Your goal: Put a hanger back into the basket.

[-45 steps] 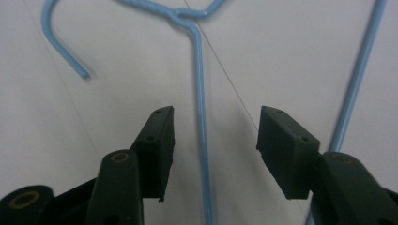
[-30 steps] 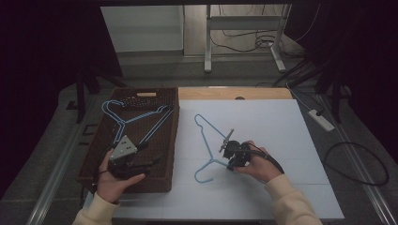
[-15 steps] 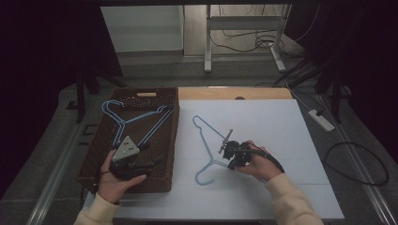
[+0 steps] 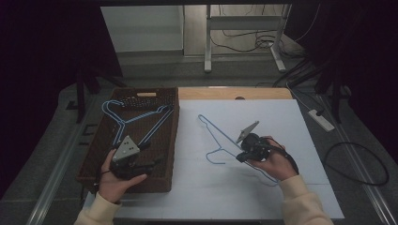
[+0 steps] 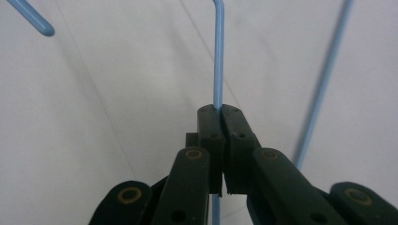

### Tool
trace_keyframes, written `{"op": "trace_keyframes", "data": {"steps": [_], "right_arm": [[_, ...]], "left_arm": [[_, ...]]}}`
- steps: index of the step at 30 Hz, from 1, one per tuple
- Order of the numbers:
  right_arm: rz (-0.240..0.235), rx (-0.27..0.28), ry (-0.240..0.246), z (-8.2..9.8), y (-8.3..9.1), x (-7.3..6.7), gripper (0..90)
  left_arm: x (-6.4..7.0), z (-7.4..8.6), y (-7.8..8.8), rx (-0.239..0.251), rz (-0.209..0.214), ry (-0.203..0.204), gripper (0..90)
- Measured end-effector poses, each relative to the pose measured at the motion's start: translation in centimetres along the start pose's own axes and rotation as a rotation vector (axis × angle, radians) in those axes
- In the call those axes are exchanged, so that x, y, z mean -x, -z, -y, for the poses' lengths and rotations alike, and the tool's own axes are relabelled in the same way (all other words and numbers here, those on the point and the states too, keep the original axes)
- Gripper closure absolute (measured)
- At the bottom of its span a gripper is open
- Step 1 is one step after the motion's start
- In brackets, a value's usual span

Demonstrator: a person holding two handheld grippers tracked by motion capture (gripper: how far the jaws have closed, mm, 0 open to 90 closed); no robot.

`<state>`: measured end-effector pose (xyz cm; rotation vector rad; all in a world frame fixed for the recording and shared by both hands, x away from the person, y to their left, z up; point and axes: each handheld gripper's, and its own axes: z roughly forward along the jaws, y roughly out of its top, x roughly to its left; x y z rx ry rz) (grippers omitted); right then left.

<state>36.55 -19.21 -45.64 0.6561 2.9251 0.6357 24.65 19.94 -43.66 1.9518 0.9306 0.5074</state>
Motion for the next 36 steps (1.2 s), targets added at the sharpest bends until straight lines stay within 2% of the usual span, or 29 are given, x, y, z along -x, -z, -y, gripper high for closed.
{"op": "trace_keyframes", "data": {"steps": [7, 10, 15, 26, 36], "right_arm": [[0.000, 0.072, -0.043, 0.8, 1.5, 0.6, 88.4], [-0.008, 0.119, -0.070, 1.3, 2.5, 1.0, 88.4], [-0.032, 0.161, -0.084, 2.0, 3.6, 1.1, 88.3], [-0.066, 0.231, -0.092, 3.4, 6.0, 0.7, 88.3], [-0.125, 0.286, -0.095, 4.5, 7.4, 0.1, 88.3]], "left_arm": [[0.1, -0.1, 0.0, 0.009, -0.004, -0.004, 34.3], [0.1, -0.2, 0.0, 0.011, -0.004, -0.005, 34.5], [0.3, -0.4, -0.2, 0.012, -0.002, -0.010, 34.5], [1.0, -1.5, -1.2, 0.011, 0.015, -0.039, 34.5], [2.1, -3.6, -1.5, 0.017, 0.061, -0.061, 33.6]]}}
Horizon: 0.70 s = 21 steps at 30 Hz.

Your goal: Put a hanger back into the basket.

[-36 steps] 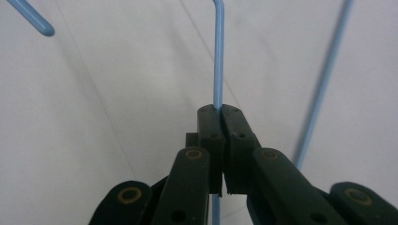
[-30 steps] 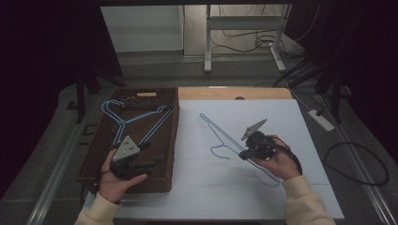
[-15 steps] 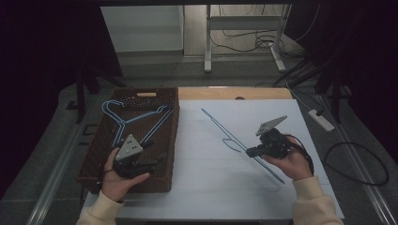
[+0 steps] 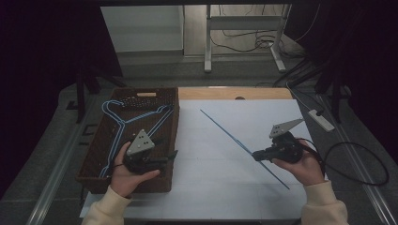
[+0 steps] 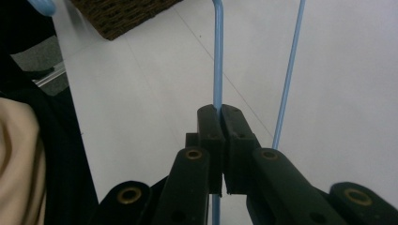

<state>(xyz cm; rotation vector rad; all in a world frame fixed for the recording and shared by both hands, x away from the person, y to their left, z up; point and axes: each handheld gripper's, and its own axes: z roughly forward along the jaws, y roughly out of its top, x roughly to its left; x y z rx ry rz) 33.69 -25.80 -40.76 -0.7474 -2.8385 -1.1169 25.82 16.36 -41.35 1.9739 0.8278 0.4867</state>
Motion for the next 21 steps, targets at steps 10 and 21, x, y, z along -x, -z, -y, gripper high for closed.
{"op": "trace_keyframes", "data": {"steps": [10, 21], "right_arm": [[-0.049, 0.010, 0.004, 0.0, 0.5, -0.5, 88.2], [-0.099, 0.018, 0.022, 0.0, 0.6, -0.6, 88.2]], "left_arm": [[1.0, -3.4, -1.4, -0.006, 0.037, -0.054, 31.8], [1.0, -6.7, -7.2, -0.094, 0.099, -0.165, 31.0]]}}
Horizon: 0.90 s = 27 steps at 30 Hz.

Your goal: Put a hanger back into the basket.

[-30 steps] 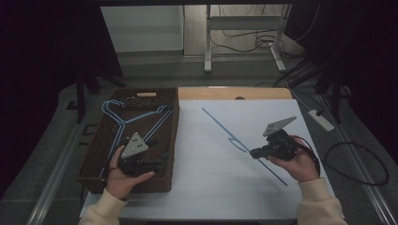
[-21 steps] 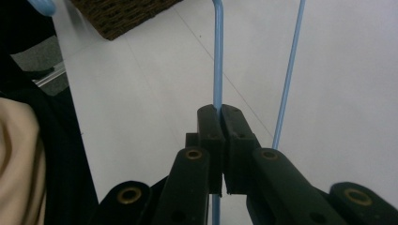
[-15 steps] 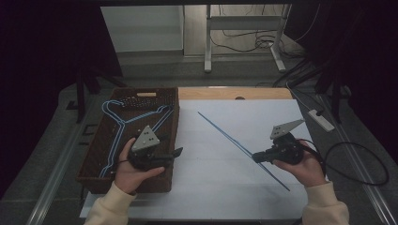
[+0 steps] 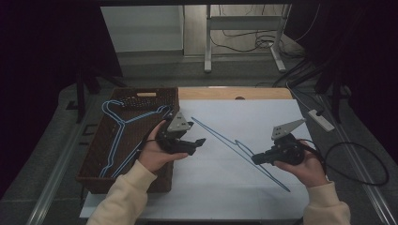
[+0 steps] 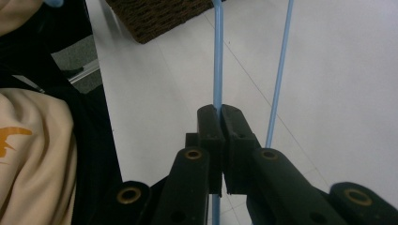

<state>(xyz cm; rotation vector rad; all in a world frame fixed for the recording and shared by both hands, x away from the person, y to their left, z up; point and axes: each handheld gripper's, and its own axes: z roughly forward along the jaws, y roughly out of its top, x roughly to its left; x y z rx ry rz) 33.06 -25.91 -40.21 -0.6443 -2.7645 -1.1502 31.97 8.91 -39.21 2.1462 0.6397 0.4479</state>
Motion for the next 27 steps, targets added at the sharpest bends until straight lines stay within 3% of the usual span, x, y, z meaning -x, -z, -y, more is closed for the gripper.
{"op": "trace_keyframes", "data": {"steps": [2, 5, 15, 18, 22, 23, 27], "right_arm": [[-0.007, 0.004, 0.001, 0.0, 0.0, 0.0, 88.2], [-0.016, 0.008, 0.002, 0.0, 0.1, 0.0, 88.2], [-0.041, 0.003, 0.014, 0.0, 0.0, 0.0, 88.2], [-0.055, 0.004, 0.016, 0.0, 0.1, -0.1, 88.2], [-0.077, 0.005, 0.027, 0.0, 0.3, -0.1, 88.1], [-0.091, 0.009, 0.040, 0.1, 0.3, -0.2, 88.1], [-0.099, 0.014, 0.047, 0.1, 0.5, -0.2, 88.1]], "left_arm": [[-0.2, -0.2, -0.8, -0.011, 0.024, -0.004, 30.6], [-0.4, -0.5, -2.0, -0.032, 0.019, -0.031, 31.0], [0.4, -1.5, -4.8, -0.086, 0.037, -0.178, 34.2], [0.7, -1.6, -5.3, -0.090, 0.062, -0.221, 35.5], [1.0, -1.5, -5.6, -0.111, 0.066, -0.267, 40.1], [1.1, -1.5, -5.8, -0.126, 0.070, -0.290, 45.9], [1.5, -1.4, -6.1, -0.158, 0.057, -0.322, 55.1]]}}
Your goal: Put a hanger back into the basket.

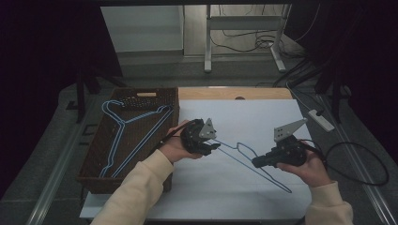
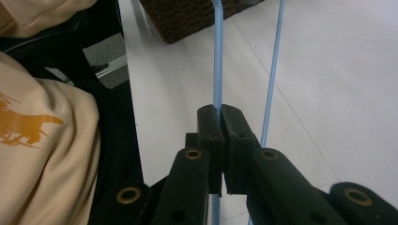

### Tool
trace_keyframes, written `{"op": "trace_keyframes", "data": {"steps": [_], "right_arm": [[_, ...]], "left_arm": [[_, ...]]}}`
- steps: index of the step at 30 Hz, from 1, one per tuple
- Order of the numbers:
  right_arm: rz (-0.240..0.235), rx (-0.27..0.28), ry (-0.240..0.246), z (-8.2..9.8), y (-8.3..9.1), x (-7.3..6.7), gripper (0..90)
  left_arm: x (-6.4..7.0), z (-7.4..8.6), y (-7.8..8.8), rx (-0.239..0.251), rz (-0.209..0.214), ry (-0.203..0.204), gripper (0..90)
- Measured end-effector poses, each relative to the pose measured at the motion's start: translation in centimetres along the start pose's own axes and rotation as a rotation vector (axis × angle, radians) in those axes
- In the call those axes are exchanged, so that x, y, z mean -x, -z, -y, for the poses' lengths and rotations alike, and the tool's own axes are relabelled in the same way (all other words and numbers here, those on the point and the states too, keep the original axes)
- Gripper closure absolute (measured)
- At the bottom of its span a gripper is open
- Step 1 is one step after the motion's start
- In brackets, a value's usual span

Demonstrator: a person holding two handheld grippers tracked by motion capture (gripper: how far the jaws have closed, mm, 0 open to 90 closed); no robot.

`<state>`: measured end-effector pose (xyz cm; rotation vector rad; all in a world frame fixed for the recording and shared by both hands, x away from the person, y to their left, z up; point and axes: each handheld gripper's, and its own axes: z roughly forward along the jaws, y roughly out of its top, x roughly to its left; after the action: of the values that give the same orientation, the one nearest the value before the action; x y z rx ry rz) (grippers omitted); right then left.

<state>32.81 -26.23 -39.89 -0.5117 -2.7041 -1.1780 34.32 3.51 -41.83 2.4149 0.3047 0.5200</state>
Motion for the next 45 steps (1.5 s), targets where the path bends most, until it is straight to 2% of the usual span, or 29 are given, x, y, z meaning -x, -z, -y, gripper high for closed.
{"op": "trace_keyframes", "data": {"steps": [1, 2, 5, 6, 8, 11, 14, 16, 20, 21, 22, 23, 24, 28, 32, 33, 34, 39, 41, 43, 44, 45], "right_arm": [[0.004, 0.000, -0.003, 0.1, 0.1, 0.1, 88.0], [0.009, 0.001, -0.009, 0.1, 0.1, 0.2, 88.0], [0.022, 0.011, -0.013, 0.2, 0.2, 0.4, 88.0], [0.045, 0.021, -0.020, 0.3, 0.5, 0.6, 88.0], [0.058, 0.030, -0.022, 0.3, 0.6, 0.7, 87.9], [0.105, 0.049, -0.037, 0.4, 0.9, 1.0, 87.8], [0.144, 0.070, -0.044, 0.4, 1.0, 1.2, 87.2], [0.195, 0.091, -0.038, 0.4, 1.0, 1.3, 86.1], [0.230, 0.109, -0.038, 0.3, 1.1, 1.4, 84.6], [0.253, 0.120, -0.032, 0.3, 1.1, 1.3, 80.0], [0.253, 0.120, -0.032, 0.3, 1.1, 1.3, 80.0], [0.276, 0.138, -0.028, 0.2, 1.2, 1.3, 75.0], [0.276, 0.138, -0.028, 0.2, 1.2, 1.3, 75.0], [0.330, 0.206, -0.022, 0.2, 1.2, 1.2, 61.8], [0.385, 0.282, -0.024, 0.2, 1.8, 0.9, 53.3], [0.416, 0.308, -0.028, 0.4, 2.1, 0.9, 47.2], [0.416, 0.308, -0.028, 0.4, 2.1, 0.9, 47.2], [0.470, 0.300, -0.022, 0.8, 1.8, 0.9, 39.6], [0.499, 0.314, -0.032, 1.0, 1.8, 0.9, 36.2], [0.513, 0.323, -0.040, 1.3, 1.9, 1.0, 35.0], [0.513, 0.323, -0.040, 1.3, 1.9, 1.0, 35.0], [0.524, 0.333, -0.053, 1.5, 2.0, 1.2, 34.8]], "left_arm": [[0.0, 0.0, 0.0, -0.019, 0.013, -0.006, 66.1], [0.1, 0.0, 0.0, -0.023, 0.010, -0.012, 68.5], [0.3, 0.0, 0.2, -0.029, 0.012, -0.018, 72.4], [0.4, 0.0, 0.4, -0.032, 0.012, -0.026, 75.5], [0.6, -0.1, 0.8, -0.037, 0.020, -0.030, 76.8], [0.7, -0.1, 1.2, -0.027, 0.037, -0.025, 80.6], [1.0, 0.0, 1.3, -0.039, 0.053, -0.019, 83.4], [1.1, 0.0, 1.4, -0.047, 0.067, 0.001, 85.5], [1.3, -0.1, 1.7, -0.050, 0.075, 0.036, 86.0], [1.4, 0.0, 1.9, -0.046, 0.079, 0.055, 86.2], [1.4, 0.0, 1.9, -0.046, 0.079, 0.055, 86.3], [1.4, 0.0, 2.0, -0.045, 0.078, 0.066, 86.3], [1.4, 0.0, 2.1, -0.047, 0.077, 0.078, 86.3], [1.3, 0.2, 2.4, -0.036, 0.074, 0.126, 86.5], [1.1, 0.2, 2.7, -0.017, 0.067, 0.189, 86.5], [0.9, 0.3, 2.7, -0.013, 0.060, 0.220, 86.5], [0.9, 0.3, 2.7, -0.013, 0.060, 0.220, 86.5], [0.3, 0.6, 3.0, 0.006, 0.044, 0.294, 86.5], [0.0, 0.9, 3.4, 0.034, 0.034, 0.336, 86.5], [-0.2, 1.1, 3.8, 0.061, 0.029, 0.363, 86.5], [-0.2, 1.1, 3.8, 0.061, 0.029, 0.363, 86.5], [-0.3, 1.2, 4.4, 0.088, 0.017, 0.379, 86.5]]}}
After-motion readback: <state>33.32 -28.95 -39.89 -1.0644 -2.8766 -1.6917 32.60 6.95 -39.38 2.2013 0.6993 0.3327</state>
